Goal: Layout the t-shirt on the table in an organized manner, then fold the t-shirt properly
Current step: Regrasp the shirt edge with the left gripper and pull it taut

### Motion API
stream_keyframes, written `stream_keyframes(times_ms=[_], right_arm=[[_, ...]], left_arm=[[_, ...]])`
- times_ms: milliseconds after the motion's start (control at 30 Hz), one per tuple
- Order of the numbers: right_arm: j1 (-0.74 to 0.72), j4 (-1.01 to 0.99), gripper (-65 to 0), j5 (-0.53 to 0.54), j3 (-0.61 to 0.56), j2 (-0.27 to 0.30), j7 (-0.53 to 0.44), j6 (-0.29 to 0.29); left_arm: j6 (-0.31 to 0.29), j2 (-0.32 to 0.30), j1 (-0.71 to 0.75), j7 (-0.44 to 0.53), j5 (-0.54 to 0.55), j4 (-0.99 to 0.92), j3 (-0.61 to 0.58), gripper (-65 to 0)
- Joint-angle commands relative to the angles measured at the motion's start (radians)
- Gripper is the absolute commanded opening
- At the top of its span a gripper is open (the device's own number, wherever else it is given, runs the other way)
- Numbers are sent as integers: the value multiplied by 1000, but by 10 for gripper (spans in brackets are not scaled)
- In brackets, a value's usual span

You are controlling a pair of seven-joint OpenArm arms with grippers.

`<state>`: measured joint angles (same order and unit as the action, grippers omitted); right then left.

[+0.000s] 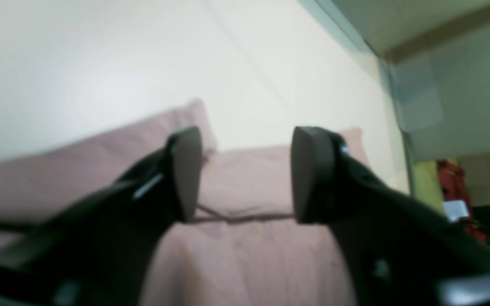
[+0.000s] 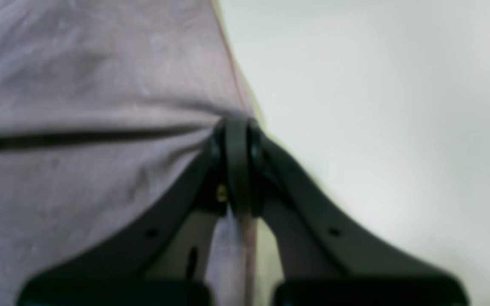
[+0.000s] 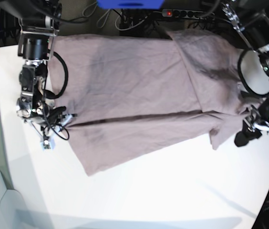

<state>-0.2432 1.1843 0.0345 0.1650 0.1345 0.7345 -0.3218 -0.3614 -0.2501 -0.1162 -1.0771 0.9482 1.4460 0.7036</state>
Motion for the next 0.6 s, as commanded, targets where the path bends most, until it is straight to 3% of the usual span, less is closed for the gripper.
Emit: stream_keyframes(times_ms=[0,167,367,567], right_arm=[[0,1,-650,-34,1,7,61,8],[-14,1,-650,-34,1,7,63,8],[-14,1,-650,-34,1,7,61,8],[-15,1,-650,-34,3,12,58,8]], left_arm=[[-1,1,5,7,32,34,-14,-407],[-1,93,103,7,35,98,-138,-649],[11,154,211,18,5,135,-296,-650],[12,146,246,8,-200,146,-255,-650]])
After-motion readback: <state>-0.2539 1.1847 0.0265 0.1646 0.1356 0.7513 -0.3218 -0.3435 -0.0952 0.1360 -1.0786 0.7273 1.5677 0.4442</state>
